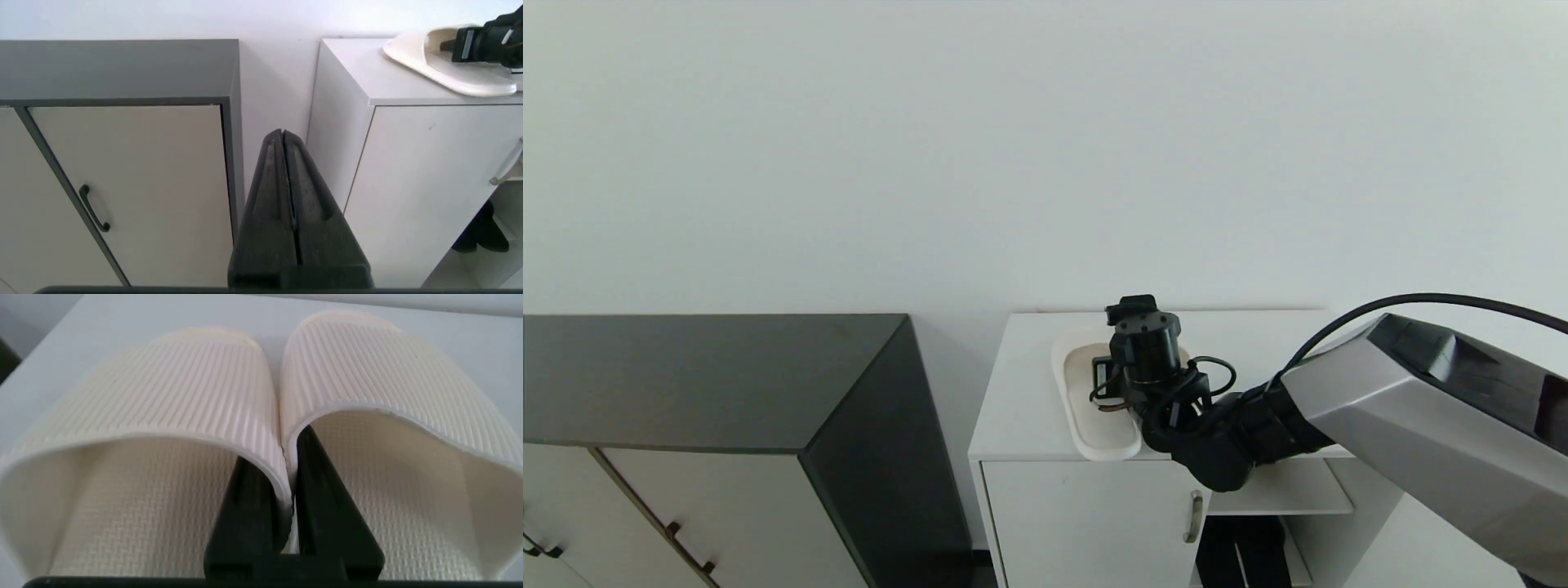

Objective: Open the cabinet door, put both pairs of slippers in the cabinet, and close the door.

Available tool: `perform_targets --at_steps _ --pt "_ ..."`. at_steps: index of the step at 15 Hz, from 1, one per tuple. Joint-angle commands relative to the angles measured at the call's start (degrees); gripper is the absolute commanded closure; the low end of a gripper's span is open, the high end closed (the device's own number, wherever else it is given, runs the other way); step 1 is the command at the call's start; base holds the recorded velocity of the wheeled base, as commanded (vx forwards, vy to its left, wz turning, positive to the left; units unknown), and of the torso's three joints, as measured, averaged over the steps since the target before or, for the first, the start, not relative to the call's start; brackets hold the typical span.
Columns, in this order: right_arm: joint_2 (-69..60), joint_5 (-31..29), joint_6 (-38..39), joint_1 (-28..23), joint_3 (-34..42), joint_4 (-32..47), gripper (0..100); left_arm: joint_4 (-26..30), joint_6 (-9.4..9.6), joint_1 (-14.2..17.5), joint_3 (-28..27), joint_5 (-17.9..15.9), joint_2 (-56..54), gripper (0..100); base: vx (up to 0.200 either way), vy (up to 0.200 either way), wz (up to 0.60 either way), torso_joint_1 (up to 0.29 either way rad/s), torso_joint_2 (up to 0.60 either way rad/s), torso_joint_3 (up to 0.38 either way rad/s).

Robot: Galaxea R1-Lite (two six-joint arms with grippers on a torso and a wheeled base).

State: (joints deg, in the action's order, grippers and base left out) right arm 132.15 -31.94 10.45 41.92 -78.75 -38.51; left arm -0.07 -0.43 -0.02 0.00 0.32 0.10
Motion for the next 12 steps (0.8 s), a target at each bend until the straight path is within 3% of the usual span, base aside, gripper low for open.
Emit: perform_targets --at_steps 1,6,12 --pt "-7.7 0.1 -0.5 2.1 5.5 -0.2 100 0.0 -0.01 0.0 0.0 0.0 0.1 100 0.0 0.0 0.0 0.0 0.0 0.0" --pt "-25.2 6.3 -1.4 4.7 27.6 -1.0 100 0.0 0.08 -0.1 0.0 0.0 0.0 100 0.0 0.0 0.0 0.0 0.0 0.0" --pt "-25.7 6.7 -2.0 4.7 28.8 -2.3 100 0.0 -0.01 0.0 0.0 0.0 0.1 100 0.0 0.0 0.0 0.0 0.0 0.0"
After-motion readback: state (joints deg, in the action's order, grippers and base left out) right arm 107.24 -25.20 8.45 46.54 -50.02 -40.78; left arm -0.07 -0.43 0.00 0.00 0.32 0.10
